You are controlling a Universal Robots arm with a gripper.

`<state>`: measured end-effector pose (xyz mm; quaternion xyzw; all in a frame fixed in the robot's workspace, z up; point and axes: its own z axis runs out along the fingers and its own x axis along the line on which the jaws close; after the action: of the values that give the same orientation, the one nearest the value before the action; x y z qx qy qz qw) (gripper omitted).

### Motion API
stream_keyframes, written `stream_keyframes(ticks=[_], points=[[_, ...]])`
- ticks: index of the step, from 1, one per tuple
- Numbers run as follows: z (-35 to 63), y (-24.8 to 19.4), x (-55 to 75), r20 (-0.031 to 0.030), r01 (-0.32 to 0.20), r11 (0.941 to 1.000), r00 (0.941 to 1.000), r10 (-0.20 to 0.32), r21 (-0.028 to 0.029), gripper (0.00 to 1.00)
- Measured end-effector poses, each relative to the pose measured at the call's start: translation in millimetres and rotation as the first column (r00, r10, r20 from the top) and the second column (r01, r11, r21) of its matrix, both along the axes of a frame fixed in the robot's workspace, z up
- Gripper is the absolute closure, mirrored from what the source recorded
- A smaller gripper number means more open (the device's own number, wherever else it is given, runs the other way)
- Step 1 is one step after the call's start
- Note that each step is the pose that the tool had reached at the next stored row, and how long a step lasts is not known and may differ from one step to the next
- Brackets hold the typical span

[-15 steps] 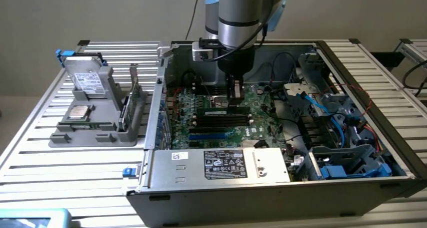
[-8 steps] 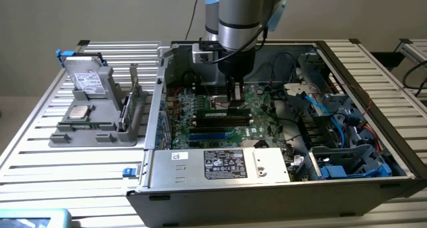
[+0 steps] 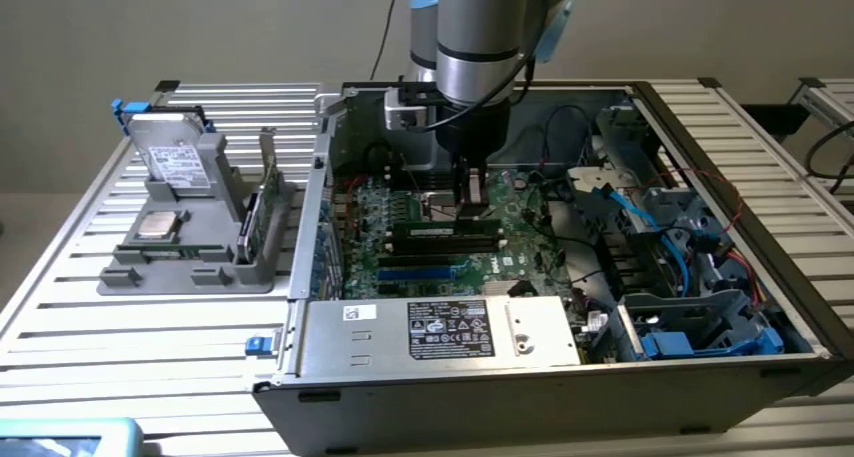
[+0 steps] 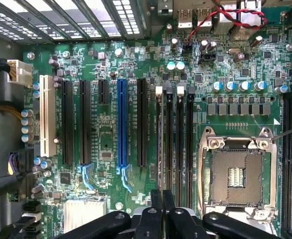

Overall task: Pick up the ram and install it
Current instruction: 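Insert the ram into the slot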

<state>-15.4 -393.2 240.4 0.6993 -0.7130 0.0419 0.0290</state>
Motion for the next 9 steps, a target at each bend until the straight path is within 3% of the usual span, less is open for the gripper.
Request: stream_keyframes(ticks=[9], points=[[-4.0,0.0,0.0,0.0002,0.0,1.0,1.0,0.0,0.0,0.88]])
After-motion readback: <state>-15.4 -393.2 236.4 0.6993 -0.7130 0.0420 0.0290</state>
